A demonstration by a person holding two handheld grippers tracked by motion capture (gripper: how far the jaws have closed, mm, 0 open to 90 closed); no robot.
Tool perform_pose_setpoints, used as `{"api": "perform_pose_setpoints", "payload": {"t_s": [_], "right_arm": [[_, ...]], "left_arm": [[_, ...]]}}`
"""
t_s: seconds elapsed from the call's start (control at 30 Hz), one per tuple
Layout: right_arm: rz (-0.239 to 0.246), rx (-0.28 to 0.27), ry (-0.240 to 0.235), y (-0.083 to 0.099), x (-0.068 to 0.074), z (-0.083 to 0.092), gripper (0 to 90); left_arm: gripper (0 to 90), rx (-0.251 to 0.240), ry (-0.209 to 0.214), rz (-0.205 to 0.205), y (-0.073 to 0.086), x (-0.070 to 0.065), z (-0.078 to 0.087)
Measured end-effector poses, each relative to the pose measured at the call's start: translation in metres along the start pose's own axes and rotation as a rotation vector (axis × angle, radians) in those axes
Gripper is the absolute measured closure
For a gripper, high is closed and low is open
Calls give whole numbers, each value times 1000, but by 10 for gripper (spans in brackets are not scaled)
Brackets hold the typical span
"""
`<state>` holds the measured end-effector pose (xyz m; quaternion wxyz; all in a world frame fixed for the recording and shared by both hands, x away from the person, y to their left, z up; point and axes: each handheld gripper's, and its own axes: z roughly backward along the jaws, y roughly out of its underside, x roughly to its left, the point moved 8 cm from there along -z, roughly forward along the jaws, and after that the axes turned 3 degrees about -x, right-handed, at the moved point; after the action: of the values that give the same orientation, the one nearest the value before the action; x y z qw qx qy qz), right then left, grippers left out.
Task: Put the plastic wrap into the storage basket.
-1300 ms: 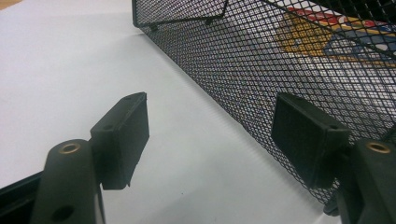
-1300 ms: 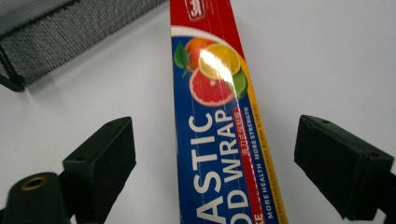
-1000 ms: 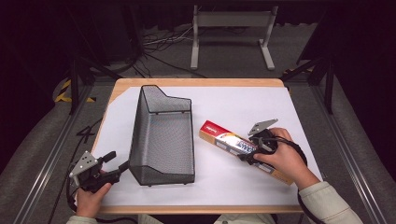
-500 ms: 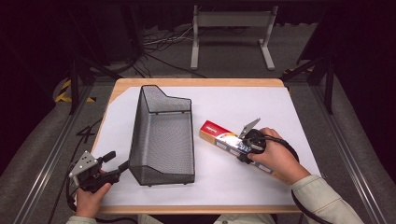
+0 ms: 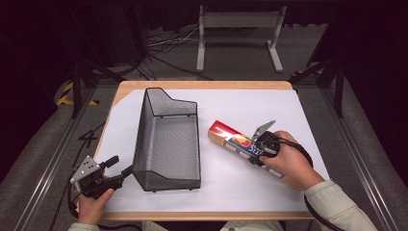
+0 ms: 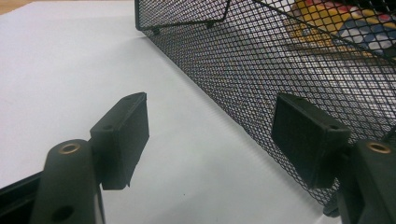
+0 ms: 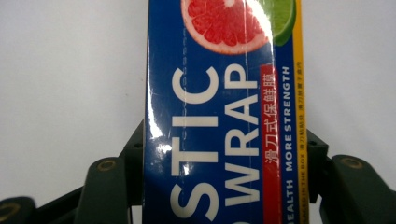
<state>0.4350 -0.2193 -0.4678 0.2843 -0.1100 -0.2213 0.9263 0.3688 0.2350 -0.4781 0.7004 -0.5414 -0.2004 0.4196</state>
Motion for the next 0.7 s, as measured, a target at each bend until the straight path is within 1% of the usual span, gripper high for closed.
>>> {"api": "perform_pose_setpoints", "payload": {"t_s": [0.13, 0.27, 0.43, 0.53, 0.7], "right_arm": [[-21, -36, 11, -3, -2, 16, 409], [-43, -78, 10, -8, -3, 28, 408], [-51, -124, 24, -14, -7, 43, 407], [-60, -146, 28, -17, -8, 49, 407], [-72, -158, 20, -23, -7, 59, 406]], "left_arm": [[285, -1, 1, 1, -1, 0, 0], [285, 0, -5, 0, 0, 0, 0], [285, -1, -7, -1, 0, 1, 0], [285, 0, -7, -2, 0, 1, 1], [285, -2, -8, 1, 0, 1, 1]]}}
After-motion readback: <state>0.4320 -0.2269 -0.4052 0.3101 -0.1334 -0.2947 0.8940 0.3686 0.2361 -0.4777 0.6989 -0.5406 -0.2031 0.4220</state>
